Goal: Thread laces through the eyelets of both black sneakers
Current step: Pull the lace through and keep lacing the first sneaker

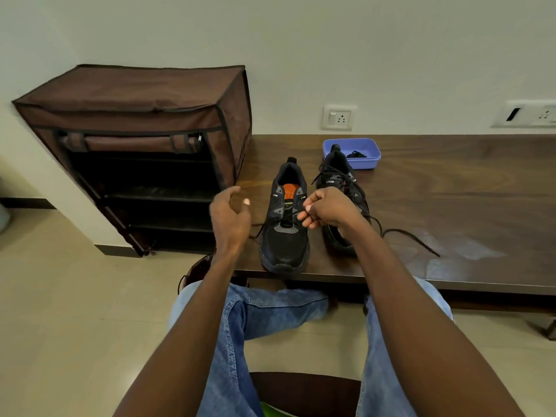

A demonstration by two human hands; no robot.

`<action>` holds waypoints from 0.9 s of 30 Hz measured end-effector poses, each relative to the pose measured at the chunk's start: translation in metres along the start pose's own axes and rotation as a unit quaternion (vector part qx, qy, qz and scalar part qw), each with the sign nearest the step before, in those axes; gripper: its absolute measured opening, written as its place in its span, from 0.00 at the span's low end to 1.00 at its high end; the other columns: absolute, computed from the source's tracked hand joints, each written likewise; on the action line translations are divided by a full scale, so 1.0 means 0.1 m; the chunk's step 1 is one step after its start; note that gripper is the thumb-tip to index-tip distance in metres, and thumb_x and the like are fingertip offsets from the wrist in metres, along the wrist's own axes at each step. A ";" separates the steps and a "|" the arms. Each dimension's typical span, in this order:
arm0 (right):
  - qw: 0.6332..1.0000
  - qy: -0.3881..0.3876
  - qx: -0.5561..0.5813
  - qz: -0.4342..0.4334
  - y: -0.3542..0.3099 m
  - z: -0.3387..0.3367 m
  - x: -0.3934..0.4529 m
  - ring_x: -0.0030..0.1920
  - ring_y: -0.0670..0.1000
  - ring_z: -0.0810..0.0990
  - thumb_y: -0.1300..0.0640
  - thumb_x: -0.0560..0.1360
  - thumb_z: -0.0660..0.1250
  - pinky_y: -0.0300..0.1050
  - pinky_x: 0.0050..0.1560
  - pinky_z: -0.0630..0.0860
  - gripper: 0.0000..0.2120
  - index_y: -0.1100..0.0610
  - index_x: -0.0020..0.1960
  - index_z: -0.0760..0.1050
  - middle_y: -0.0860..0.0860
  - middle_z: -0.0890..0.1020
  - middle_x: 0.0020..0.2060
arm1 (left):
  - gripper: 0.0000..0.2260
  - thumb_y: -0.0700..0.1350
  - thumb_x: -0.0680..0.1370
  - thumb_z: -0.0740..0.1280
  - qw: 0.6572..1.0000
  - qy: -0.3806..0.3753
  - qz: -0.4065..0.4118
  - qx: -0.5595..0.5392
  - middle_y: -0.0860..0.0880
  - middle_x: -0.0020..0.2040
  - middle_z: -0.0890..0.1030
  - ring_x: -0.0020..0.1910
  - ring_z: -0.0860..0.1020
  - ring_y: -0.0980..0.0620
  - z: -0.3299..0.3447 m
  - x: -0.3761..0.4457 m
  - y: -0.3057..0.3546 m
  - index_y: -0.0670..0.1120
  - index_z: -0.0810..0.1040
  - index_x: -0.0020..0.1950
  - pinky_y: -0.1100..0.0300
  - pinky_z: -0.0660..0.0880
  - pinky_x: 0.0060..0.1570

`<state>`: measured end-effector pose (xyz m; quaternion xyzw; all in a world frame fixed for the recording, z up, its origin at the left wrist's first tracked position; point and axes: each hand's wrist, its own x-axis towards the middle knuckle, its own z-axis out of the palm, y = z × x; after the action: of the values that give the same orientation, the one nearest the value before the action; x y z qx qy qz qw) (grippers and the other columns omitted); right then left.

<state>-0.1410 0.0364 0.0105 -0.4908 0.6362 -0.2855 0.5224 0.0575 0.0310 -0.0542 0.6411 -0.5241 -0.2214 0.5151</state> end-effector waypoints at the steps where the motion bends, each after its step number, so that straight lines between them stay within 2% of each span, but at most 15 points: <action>1: 1.000 0.008 0.007 -0.017 0.02 0.01 0.01 0.30 0.49 0.76 0.67 0.82 0.60 0.37 0.28 0.73 0.04 0.64 0.55 0.73 0.57 0.80 0.35 | 0.13 0.42 0.79 0.69 0.997 -0.072 0.015 -0.018 0.53 0.61 0.78 0.61 0.76 0.55 0.03 0.00 0.03 0.48 0.78 0.63 0.63 0.73 0.59; 2: 0.999 0.018 0.008 -0.030 0.05 0.01 0.03 0.29 0.49 0.76 0.65 0.81 0.64 0.38 0.28 0.73 0.02 0.63 0.53 0.74 0.56 0.80 0.34 | 0.12 0.42 0.79 0.70 0.988 -0.147 0.022 -0.037 0.52 0.59 0.80 0.59 0.78 0.55 0.07 0.00 0.06 0.50 0.79 0.62 0.62 0.76 0.59; 4: 0.998 0.043 -0.010 -0.041 0.10 0.01 0.10 0.28 0.47 0.75 0.61 0.79 0.69 0.39 0.29 0.72 0.04 0.61 0.47 0.76 0.55 0.80 0.33 | 0.12 0.41 0.77 0.72 0.963 -0.259 0.032 -0.069 0.51 0.55 0.83 0.57 0.81 0.55 0.15 -0.02 0.11 0.51 0.79 0.60 0.56 0.78 0.60; 7: 0.997 0.073 -0.016 -0.029 0.12 0.01 0.18 0.29 0.46 0.73 0.61 0.76 0.72 0.38 0.30 0.70 0.06 0.58 0.41 0.79 0.53 0.78 0.32 | 0.12 0.40 0.76 0.73 0.947 -0.309 0.040 -0.075 0.51 0.53 0.84 0.54 0.82 0.57 0.25 -0.04 0.12 0.49 0.81 0.59 0.54 0.79 0.59; 10: 0.997 0.074 0.004 -0.004 0.10 0.02 0.22 0.31 0.45 0.75 0.67 0.77 0.69 0.36 0.31 0.72 0.03 0.62 0.47 0.80 0.54 0.79 0.36 | 0.08 0.43 0.77 0.73 0.951 -0.300 0.029 -0.070 0.52 0.51 0.85 0.53 0.83 0.56 0.30 -0.02 0.08 0.51 0.83 0.55 0.50 0.79 0.59; 13: 0.998 0.065 0.010 0.001 0.09 0.03 0.25 0.32 0.46 0.77 0.71 0.76 0.67 0.35 0.31 0.74 0.06 0.62 0.47 0.79 0.55 0.80 0.37 | 0.07 0.43 0.77 0.72 0.953 -0.291 0.016 -0.083 0.52 0.50 0.85 0.52 0.83 0.54 0.33 -0.04 0.06 0.54 0.83 0.53 0.48 0.79 0.58; 16: 0.997 0.065 0.038 -0.007 0.08 0.06 0.26 0.29 0.47 0.77 0.73 0.75 0.66 0.35 0.26 0.73 0.09 0.60 0.47 0.75 0.55 0.80 0.36 | 0.07 0.43 0.77 0.72 0.958 -0.275 0.031 -0.079 0.52 0.50 0.85 0.51 0.83 0.54 0.34 -0.06 0.06 0.53 0.83 0.53 0.50 0.80 0.57; 20: 0.995 0.087 0.052 0.004 0.11 0.10 0.30 0.28 0.47 0.76 0.71 0.76 0.68 0.35 0.25 0.72 0.08 0.61 0.49 0.72 0.56 0.80 0.34 | 0.07 0.43 0.78 0.71 0.968 -0.237 0.054 -0.068 0.54 0.49 0.83 0.50 0.81 0.59 0.38 -0.08 0.05 0.47 0.84 0.55 0.57 0.79 0.54; 23: 0.995 0.088 0.051 0.006 0.14 0.13 0.34 0.29 0.48 0.74 0.69 0.77 0.67 0.38 0.28 0.70 0.07 0.60 0.44 0.72 0.56 0.79 0.34 | 0.05 0.42 0.78 0.71 0.981 -0.167 0.098 0.010 0.54 0.50 0.78 0.53 0.77 0.56 0.45 -0.08 0.01 0.46 0.83 0.54 0.59 0.76 0.54; 25: 0.994 0.108 0.034 0.007 0.18 0.14 0.40 0.32 0.49 0.75 0.66 0.77 0.67 0.41 0.33 0.72 0.06 0.59 0.42 0.73 0.55 0.78 0.34 | 0.06 0.43 0.78 0.71 0.982 -0.132 0.111 0.078 0.52 0.55 0.73 0.58 0.72 0.52 0.50 -0.04 -0.03 0.45 0.84 0.53 0.55 0.73 0.60; 27: 0.990 0.140 0.012 0.003 0.20 0.13 0.44 0.37 0.53 0.78 0.65 0.74 0.68 0.47 0.38 0.75 0.05 0.58 0.41 0.74 0.56 0.80 0.37 | 0.07 0.43 0.77 0.71 0.973 -0.131 0.127 0.139 0.48 0.62 0.71 0.63 0.68 0.49 0.53 -0.01 -0.06 0.44 0.85 0.54 0.54 0.68 0.66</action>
<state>-0.1343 0.0050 -0.0281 -0.4379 0.7013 -0.3573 0.4343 0.0163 0.0089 -0.0791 0.6002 -0.6898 -0.1608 0.3717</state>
